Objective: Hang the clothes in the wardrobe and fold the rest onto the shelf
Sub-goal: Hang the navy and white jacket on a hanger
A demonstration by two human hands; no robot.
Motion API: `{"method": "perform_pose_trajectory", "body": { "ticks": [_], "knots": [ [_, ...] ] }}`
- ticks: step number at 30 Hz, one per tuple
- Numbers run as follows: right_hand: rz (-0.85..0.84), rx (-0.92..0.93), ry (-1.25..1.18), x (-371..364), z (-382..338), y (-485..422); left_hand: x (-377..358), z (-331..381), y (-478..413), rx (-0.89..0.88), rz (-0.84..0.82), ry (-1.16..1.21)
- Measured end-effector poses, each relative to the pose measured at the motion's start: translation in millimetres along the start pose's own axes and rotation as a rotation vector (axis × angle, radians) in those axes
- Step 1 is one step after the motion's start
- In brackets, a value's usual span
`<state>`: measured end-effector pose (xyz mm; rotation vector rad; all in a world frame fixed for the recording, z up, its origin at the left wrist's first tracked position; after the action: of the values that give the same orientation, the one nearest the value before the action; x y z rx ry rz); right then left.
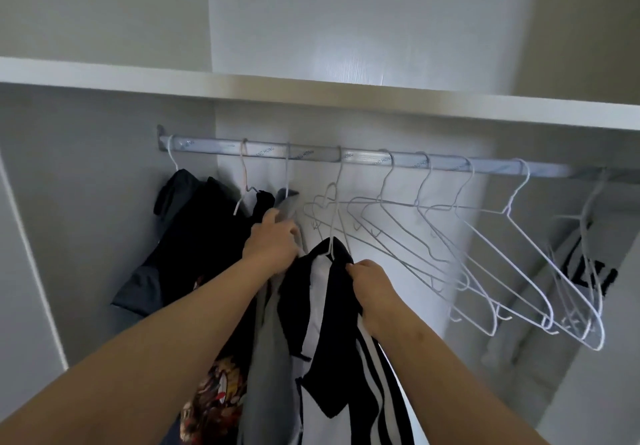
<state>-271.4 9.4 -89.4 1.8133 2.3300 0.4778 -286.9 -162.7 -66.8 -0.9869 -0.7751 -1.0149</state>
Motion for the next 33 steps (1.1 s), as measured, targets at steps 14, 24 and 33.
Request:
{"method": "perform_pose_trajectory", "body": {
  "ticks": [14,24,33],
  "knots": [
    [0.099,0.128,-0.013,-20.5,-62.4,-50.5,-1.2,-25.9,-57.1,-0.068,-0.057,0.140],
    [0.087,0.198,-0.133,-37.0,-97.5,-84.8,-2.7,-33.2,-72.3,-0.094,-0.017,0.400],
    [0.197,0.238,0.015,-46.6,-77.0,-122.0,-13.8,-36.6,-61.7,-0.012,0.066,0.696]
  ]
}}
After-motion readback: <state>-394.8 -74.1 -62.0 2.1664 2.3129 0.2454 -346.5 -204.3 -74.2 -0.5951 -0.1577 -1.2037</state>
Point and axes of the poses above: each hand's wrist, its own y-axis away from the middle knuckle, its own x-axis out of the back of the hand, z = x × y, the point moved 4 cm from there along -y, towards the middle knuckle, and after that the axes turned 9 degrees about -x, right-handed, at the moved point
